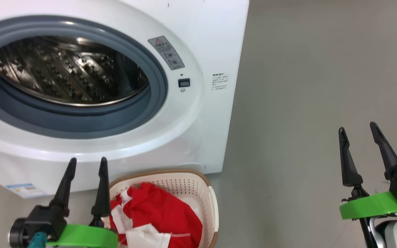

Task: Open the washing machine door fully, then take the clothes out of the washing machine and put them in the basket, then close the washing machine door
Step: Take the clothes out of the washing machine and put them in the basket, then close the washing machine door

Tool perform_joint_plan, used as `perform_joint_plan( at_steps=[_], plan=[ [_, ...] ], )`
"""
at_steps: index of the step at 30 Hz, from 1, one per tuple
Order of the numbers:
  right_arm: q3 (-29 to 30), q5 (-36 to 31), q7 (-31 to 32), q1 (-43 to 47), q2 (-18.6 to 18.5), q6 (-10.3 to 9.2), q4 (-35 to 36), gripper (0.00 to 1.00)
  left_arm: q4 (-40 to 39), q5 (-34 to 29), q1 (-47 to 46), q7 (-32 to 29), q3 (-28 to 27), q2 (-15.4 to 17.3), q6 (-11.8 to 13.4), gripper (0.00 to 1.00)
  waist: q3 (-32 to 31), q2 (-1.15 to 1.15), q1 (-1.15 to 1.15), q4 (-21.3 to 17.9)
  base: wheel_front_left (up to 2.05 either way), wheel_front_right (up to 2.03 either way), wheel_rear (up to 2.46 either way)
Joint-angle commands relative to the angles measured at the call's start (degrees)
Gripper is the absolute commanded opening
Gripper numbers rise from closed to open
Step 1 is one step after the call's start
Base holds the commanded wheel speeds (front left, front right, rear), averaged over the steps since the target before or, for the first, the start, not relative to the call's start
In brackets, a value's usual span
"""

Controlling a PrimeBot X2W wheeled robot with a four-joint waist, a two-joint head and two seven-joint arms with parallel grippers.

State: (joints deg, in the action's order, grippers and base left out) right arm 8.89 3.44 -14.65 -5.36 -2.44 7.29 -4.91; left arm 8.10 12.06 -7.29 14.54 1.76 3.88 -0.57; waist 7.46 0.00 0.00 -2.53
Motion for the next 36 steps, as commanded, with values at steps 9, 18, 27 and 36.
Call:
perform_joint_plan(
  at_steps=[9, 18, 27, 36],
  plan=[
    [-1.0, 0.4, -0.3, 1.4, -0.4, 0.20, 3.2, 1.00, -2.6, -0.7, 1.8, 0.5, -2.8, 1.1, 0.2, 1.00, -2.3, 0.00, 0.00, -1.0, 0.00, 0.00, 0.00],
    [-0.8, 0.5, -0.3, 1.5, -0.4, 0.20, 3.5, 1.00, -3.4, -1.0, 2.0, 0.5, -2.3, 1.0, 0.4, 1.00, -1.9, 0.00, 0.00, -0.9, -0.52, 0.52, 0.00],
    [-0.9, 0.9, -0.3, 1.3, -0.4, 0.20, 3.4, 1.00, -3.7, -0.4, 1.9, 0.5, -1.7, 1.2, -0.3, 1.00, -1.3, 0.00, 0.00, -0.8, -1.64, 1.64, 0.00],
    [-0.8, 1.0, -0.3, 0.9, -0.4, 0.20, 3.2, 1.00, -3.9, -1.3, 1.8, 0.1, -1.0, 1.7, 0.2, 1.00, -0.9, 0.00, 0.00, -0.5, -1.09, 1.09, 0.00]
  ],
)
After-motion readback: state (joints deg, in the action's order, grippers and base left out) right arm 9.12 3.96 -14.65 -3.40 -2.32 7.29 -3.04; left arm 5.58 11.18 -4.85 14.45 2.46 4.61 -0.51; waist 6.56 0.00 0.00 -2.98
